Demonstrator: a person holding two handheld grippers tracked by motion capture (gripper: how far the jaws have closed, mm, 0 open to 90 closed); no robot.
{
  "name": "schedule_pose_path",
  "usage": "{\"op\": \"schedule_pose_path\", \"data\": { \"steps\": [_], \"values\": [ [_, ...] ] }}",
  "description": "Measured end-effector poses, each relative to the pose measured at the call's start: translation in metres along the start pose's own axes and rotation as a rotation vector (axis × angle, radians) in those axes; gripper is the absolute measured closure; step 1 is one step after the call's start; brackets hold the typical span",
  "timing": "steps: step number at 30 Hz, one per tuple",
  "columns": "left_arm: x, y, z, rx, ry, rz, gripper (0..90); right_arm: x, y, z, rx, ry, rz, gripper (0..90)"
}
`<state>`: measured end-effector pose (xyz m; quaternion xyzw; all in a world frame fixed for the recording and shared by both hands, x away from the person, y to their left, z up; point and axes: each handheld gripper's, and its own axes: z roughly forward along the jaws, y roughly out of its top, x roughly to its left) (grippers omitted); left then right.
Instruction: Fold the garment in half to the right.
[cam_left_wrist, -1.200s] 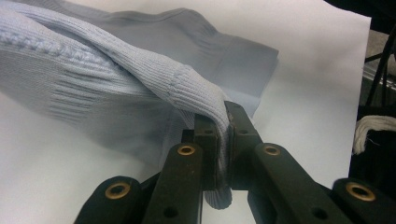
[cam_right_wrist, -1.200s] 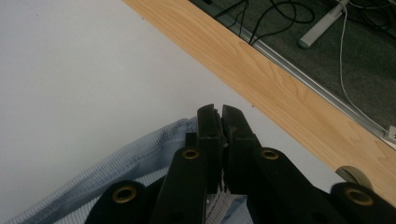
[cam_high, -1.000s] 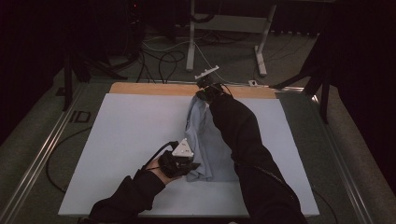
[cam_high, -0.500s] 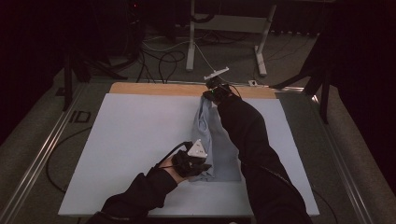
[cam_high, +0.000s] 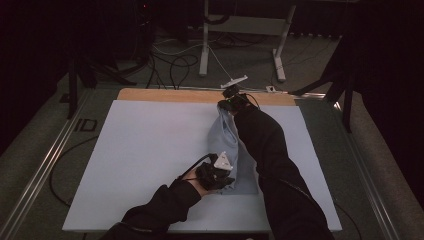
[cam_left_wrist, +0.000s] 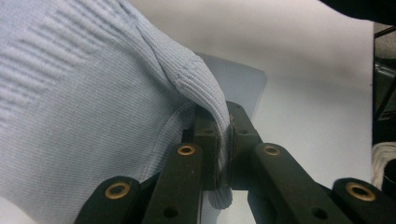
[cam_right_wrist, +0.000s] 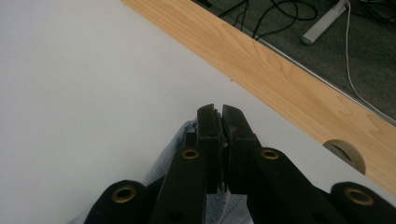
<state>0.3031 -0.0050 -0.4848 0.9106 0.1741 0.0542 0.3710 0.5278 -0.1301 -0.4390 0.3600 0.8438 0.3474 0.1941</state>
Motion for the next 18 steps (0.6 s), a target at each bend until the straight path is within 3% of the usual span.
{"op": "schedule_pose_path", "data": {
  "steps": [18],
  "values": [
    [-0.005, 0.007, 0.03, 0.02, 0.033, -0.017, 86.4, -0.014, -0.022, 0.018, 0.014, 0.017, 0.015, 87.1]
  ]
}}
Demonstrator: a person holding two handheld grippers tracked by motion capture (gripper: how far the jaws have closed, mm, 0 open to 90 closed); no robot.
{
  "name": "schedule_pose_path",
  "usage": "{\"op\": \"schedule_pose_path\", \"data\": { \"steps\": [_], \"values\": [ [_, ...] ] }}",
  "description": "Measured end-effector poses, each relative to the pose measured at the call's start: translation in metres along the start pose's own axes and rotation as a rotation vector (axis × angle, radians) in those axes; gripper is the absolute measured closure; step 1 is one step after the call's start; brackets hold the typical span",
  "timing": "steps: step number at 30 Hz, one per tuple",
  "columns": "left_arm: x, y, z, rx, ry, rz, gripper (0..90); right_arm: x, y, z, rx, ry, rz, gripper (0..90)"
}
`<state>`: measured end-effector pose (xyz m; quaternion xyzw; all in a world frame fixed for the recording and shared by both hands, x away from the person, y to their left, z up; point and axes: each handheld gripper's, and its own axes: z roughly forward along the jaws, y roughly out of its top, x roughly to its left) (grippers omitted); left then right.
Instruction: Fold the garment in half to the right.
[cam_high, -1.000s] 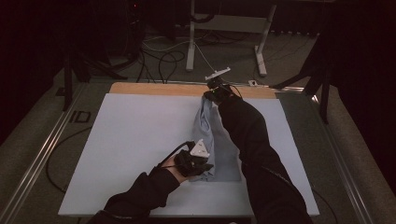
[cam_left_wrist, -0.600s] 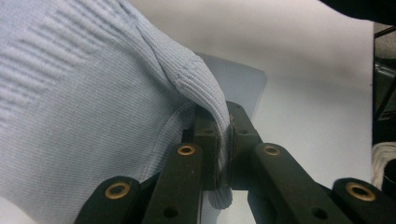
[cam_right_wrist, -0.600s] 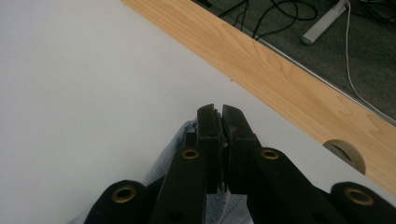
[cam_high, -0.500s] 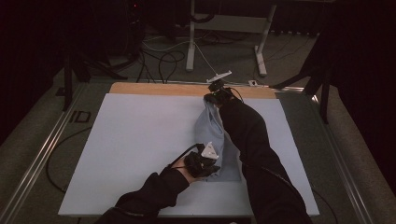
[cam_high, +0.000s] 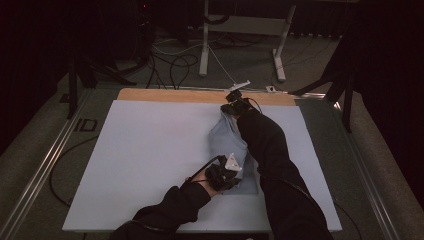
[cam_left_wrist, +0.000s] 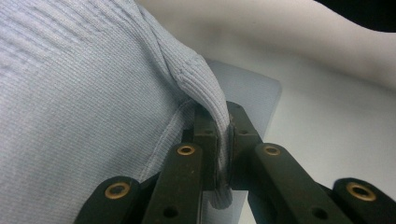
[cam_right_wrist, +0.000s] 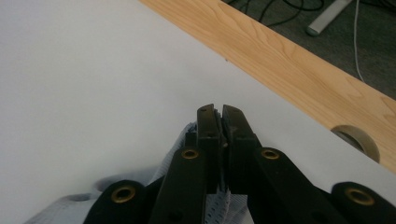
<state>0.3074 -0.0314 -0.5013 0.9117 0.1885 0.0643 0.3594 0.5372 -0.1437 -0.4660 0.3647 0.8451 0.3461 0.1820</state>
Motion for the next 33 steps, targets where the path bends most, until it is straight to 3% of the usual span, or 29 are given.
{"op": "schedule_pose_path", "data": {
  "steps": [12, 18, 23, 27, 30, 33],
  "values": [
    [0.0, 0.004, 0.014, 0.019, 0.003, -0.029, 86.3, -0.009, -0.013, 0.008, 0.011, 0.028, 0.022, 83.7],
    [-0.001, 0.007, 0.019, 0.028, 0.001, -0.037, 86.3, -0.018, -0.016, 0.0, 0.032, -0.011, 0.033, 56.2],
    [-0.002, 0.009, 0.019, 0.031, -0.002, -0.041, 86.2, -0.025, -0.018, -0.015, 0.03, -0.034, 0.052, 40.0],
    [-0.005, 0.014, 0.016, 0.012, -0.014, -0.048, 85.8, -0.03, -0.022, -0.029, -0.004, -0.018, 0.099, 25.0],
    [-0.007, 0.019, 0.016, 0.008, -0.036, -0.052, 84.6, -0.033, -0.027, -0.039, -0.025, 0.023, 0.115, 13.9],
    [-0.009, 0.022, 0.019, 0.013, -0.059, -0.038, 80.4, -0.034, -0.03, -0.045, -0.038, 0.039, 0.124, 13.6]
  ]
}}
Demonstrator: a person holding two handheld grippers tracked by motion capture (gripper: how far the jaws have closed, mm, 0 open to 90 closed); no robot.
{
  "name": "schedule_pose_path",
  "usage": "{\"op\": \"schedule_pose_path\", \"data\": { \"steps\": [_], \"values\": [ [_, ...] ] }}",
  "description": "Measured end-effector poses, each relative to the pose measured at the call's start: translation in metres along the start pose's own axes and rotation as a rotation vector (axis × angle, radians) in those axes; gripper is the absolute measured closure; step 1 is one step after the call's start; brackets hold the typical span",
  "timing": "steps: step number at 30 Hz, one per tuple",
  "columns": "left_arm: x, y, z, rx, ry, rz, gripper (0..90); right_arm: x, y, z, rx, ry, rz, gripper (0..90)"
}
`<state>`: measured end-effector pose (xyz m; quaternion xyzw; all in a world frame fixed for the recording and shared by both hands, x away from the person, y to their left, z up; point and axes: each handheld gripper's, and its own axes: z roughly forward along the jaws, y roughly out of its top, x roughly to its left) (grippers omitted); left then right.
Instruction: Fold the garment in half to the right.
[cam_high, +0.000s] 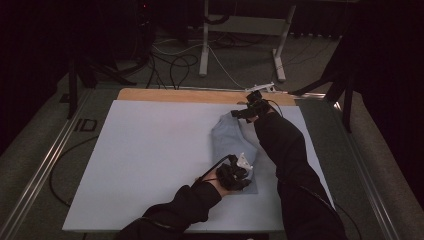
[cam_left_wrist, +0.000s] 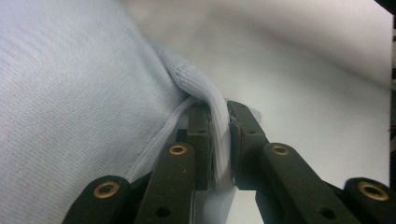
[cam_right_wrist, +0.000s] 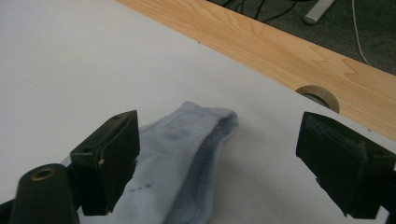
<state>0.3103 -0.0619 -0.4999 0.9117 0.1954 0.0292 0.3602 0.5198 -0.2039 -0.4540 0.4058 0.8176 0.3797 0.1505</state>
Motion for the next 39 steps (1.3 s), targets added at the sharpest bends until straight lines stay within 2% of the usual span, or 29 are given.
{"op": "schedule_pose_path", "data": {
  "steps": [4, 6, 7, 9, 10, 13, 16, 18, 21, 25, 26, 29, 34, 36, 38, 39],
  "values": [
    [-0.001, 0.002, 0.006, 0.013, -0.017, -0.001, 77.2, 0.002, -0.003, -0.005, -0.013, 0.016, 0.008, 12.5],
    [-0.003, 0.004, 0.008, 0.007, -0.044, -0.01, 72.2, 0.004, -0.005, -0.006, -0.018, 0.021, 0.003, 12.2],
    [-0.004, 0.005, 0.008, 0.014, -0.039, -0.003, 71.7, 0.005, -0.006, -0.006, -0.019, 0.03, 0.001, 12.2],
    [-0.007, 0.007, 0.009, 0.04, -0.012, 0.024, 76.9, 0.007, -0.007, -0.006, -0.018, 0.026, -0.008, 12.7],
    [-0.009, 0.008, 0.01, 0.049, 0.006, 0.034, 85.5, 0.008, -0.008, -0.006, -0.017, 0.031, -0.011, 12.7],
    [-0.008, 0.012, 0.012, 0.053, 0.001, 0.016, 86.4, 0.011, -0.009, -0.006, -0.018, 0.035, -0.013, 13.2],
    [-0.011, 0.016, 0.014, 0.04, -0.003, 0.023, 86.2, 0.012, -0.009, -0.005, -0.02, 0.043, -0.018, 13.3],
    [-0.011, 0.017, 0.017, 0.04, -0.028, 0.025, 85.6, 0.013, -0.008, -0.005, -0.027, 0.049, -0.014, 13.3],
    [-0.01, 0.014, 0.024, 0.061, -0.059, 0.026, 76.9, 0.015, -0.008, -0.004, -0.027, 0.056, -0.018, 13.3],
    [-0.01, 0.012, 0.028, 0.079, -0.098, 0.031, 71.2, 0.017, -0.009, -0.002, -0.029, 0.062, -0.019, 13.3],
    [-0.01, 0.012, 0.028, 0.079, -0.109, 0.049, 69.5, 0.017, -0.009, -0.001, -0.026, 0.059, -0.024, 13.3],
    [-0.01, 0.011, 0.027, 0.084, -0.159, 0.071, 65.6, 0.018, -0.009, -0.001, -0.029, 0.066, -0.025, 13.3],
    [-0.013, 0.01, 0.019, 0.057, -0.202, 0.104, 62.0, 0.018, -0.008, -0.002, -0.037, 0.065, -0.026, 13.2],
    [-0.014, 0.01, 0.013, 0.036, -0.225, 0.12, 59.3, 0.018, -0.008, -0.003, -0.038, 0.067, -0.03, 13.1],
    [-0.014, 0.01, 0.005, 0.015, -0.244, 0.154, 56.7, 0.019, -0.008, -0.003, -0.036, 0.067, -0.035, 12.8],
    [-0.013, 0.01, 0.001, 0.01, -0.244, 0.153, 56.5, 0.019, -0.008, -0.003, -0.039, 0.066, -0.037, 12.7]
  ]
}}
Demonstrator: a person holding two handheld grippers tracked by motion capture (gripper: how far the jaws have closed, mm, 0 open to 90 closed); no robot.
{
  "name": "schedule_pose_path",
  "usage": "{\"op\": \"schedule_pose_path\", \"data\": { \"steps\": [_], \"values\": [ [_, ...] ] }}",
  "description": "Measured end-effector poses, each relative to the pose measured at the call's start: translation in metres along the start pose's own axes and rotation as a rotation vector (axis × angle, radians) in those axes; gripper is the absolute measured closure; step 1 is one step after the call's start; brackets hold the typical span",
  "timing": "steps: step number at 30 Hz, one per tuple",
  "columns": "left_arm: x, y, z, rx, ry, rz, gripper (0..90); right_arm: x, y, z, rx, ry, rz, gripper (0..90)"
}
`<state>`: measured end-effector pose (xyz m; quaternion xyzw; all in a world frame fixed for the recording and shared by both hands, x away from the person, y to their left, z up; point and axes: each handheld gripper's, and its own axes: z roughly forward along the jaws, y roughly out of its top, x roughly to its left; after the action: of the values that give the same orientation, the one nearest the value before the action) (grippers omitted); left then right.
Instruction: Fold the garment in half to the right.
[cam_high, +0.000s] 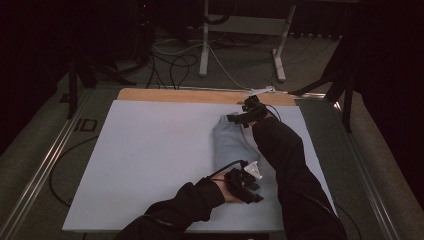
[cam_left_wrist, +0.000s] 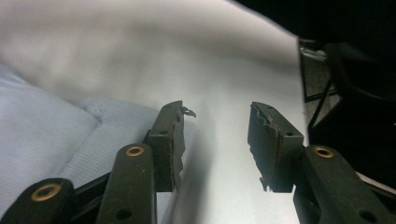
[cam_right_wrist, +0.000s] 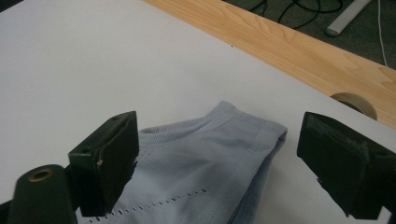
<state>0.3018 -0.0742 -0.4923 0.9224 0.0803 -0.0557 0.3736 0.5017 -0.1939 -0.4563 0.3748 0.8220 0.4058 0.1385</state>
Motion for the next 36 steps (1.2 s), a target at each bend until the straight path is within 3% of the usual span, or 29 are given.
{"op": "schedule_pose_path", "data": {
  "steps": [5, 9, 14, 18, 20, 26, 29, 33, 36],
  "values": [
    [0.0, -0.002, -0.025, -0.063, -0.017, 0.034, 52.7, 0.0, 0.0, -0.001, -0.003, -0.002, -0.006, 12.5],
    [0.0, -0.009, -0.045, -0.092, -0.016, 0.032, 49.7, 0.001, 0.0, -0.002, -0.006, 0.01, -0.015, 12.7],
    [0.002, -0.025, -0.065, -0.125, -0.016, 0.015, 42.0, 0.003, 0.0, -0.005, -0.023, -0.027, -0.061, 13.0],
    [0.005, -0.04, -0.078, -0.141, -0.001, 0.008, 36.9, 0.001, 0.0, -0.006, -0.034, -0.023, -0.059, 12.9],
    [0.005, -0.045, -0.081, -0.153, 0.001, 0.012, 29.1, 0.002, -0.001, -0.006, -0.028, -0.021, -0.069, 12.6],
    [0.012, -0.074, -0.107, -0.193, 0.039, 0.004, 13.9, 0.004, -0.002, -0.006, -0.029, 0.006, -0.069, 11.1],
    [0.013, -0.085, -0.119, -0.204, 0.083, 0.0, 8.5, 0.005, -0.001, -0.008, -0.028, 0.015, -0.068, 10.4],
    [0.014, -0.097, -0.132, -0.196, 0.129, -0.024, 1.3, 0.006, -0.001, -0.008, -0.029, 0.026, -0.068, 10.3],
    [0.016, -0.116, -0.145, -0.199, 0.182, -0.076, 0.6, 0.005, -0.001, -0.008, -0.029, 0.02, -0.058, 10.2]
  ]
}}
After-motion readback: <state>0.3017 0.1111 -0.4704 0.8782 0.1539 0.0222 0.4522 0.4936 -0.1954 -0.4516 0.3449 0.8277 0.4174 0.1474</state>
